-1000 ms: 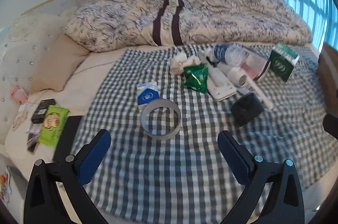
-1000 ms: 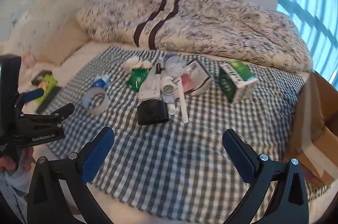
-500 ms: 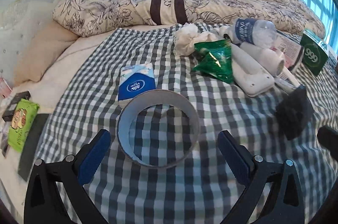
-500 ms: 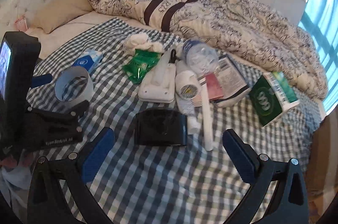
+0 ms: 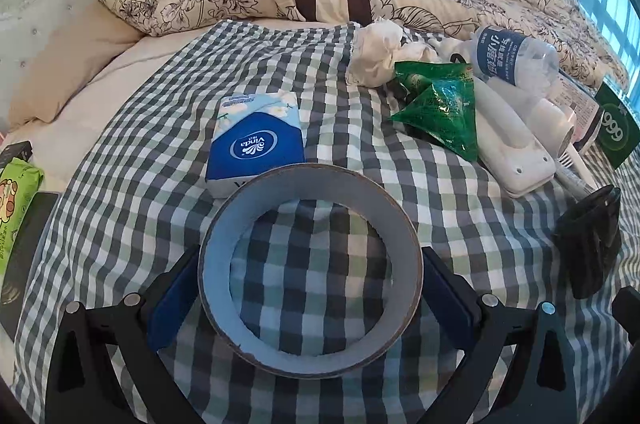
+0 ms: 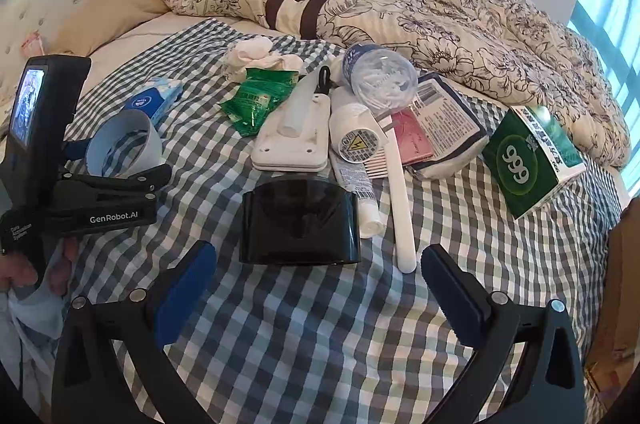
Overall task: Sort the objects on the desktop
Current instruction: 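Grasp the grey tape roll with the left gripper while the right gripper approaches the black case, then grasp the black glasses case with the right gripper and lift it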
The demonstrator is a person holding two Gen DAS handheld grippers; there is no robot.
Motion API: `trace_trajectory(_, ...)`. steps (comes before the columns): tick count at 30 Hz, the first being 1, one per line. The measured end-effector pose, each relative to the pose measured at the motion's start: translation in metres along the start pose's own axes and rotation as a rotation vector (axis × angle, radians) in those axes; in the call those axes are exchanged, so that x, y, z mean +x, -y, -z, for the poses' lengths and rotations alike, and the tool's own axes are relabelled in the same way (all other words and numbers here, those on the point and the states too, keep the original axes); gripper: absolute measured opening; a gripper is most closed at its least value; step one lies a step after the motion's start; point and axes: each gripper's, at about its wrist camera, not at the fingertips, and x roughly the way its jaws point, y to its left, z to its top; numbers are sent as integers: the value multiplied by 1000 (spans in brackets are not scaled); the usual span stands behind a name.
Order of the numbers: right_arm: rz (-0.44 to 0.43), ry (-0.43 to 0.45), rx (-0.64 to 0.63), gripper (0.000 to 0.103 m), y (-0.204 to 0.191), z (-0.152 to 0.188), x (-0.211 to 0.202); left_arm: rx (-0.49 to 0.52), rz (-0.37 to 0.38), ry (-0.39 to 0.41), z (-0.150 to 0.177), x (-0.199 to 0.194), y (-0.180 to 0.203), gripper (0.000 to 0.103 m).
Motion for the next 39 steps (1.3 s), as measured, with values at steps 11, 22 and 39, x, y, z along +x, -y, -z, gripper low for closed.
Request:
trace_trajectory(11, 0, -16, 23, 103, 5, 2, 8, 10, -12, 38, 2, -2, 3, 84)
trace_trajectory(22, -15, -55, 28, 103, 4, 2, 25, 5, -11, 47, 3, -2, 3, 84)
trace_trajectory(39, -34, -83, 70, 101, 6, -11, 53, 8, -17, 52, 4, -2, 3, 84)
